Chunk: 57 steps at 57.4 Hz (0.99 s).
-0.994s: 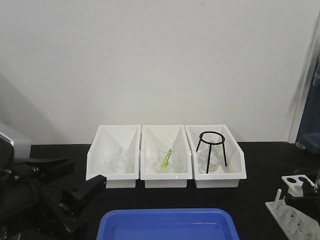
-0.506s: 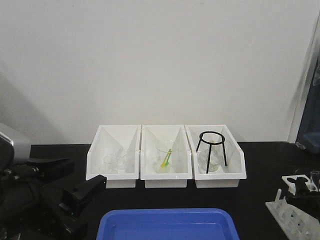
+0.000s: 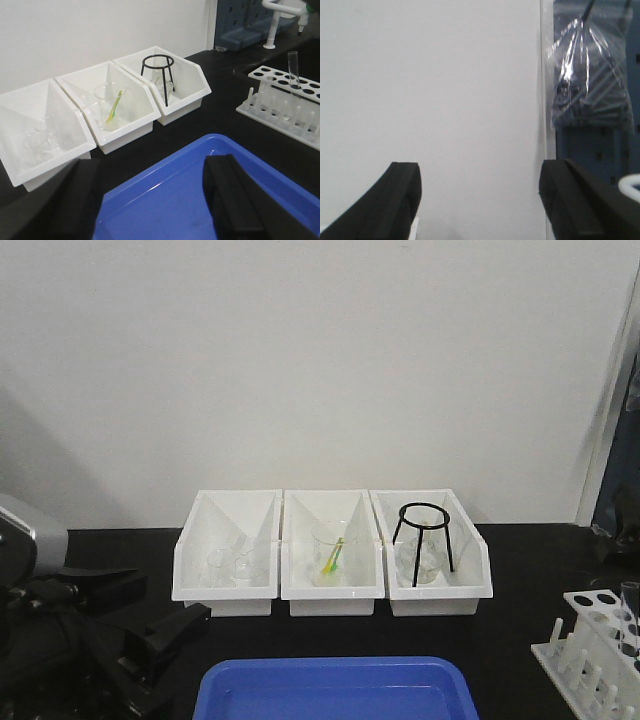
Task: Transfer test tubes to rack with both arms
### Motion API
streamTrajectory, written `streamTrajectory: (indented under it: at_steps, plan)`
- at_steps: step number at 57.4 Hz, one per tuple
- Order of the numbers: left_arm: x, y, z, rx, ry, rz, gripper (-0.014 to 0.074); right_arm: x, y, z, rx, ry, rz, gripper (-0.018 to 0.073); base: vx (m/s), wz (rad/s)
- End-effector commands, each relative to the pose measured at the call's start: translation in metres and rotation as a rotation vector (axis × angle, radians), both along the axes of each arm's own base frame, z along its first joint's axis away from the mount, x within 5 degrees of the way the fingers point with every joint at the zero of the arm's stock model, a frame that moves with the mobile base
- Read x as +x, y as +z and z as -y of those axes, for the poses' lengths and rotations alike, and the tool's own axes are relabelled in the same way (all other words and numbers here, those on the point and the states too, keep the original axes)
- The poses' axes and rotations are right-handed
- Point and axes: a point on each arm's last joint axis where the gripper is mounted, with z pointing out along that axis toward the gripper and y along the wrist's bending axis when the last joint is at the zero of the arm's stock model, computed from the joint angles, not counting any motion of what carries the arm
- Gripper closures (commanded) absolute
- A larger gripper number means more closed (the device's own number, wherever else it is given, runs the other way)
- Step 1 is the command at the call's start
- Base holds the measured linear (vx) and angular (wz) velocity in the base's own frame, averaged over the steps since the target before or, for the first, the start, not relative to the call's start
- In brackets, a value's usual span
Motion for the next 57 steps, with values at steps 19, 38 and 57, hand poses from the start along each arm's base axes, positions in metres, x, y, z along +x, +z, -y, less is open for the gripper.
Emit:
streamTrajectory:
  at_steps: [19,38,57]
  plan:
    - [-0.004,0.007,-0.004,0.025,0.007,-0.043,0.0226,-0.096,0.102,-0.03,-0.122,0.099,-0.08,0.0393,0.0,0.0]
    - [-0.007,-0.002,-0.006,0.087,0.013,-0.126,0.0619,-0.188,0.134,-0.051,-0.116,0.144,-0.045,0.0571,0.0,0.0]
    - [-0.008,-0.003,-0.007,0.096,0.014,-0.142,0.0618,-0.206,0.116,-0.082,-0.256,0.444,-0.206,0.0566,0.0,0.0]
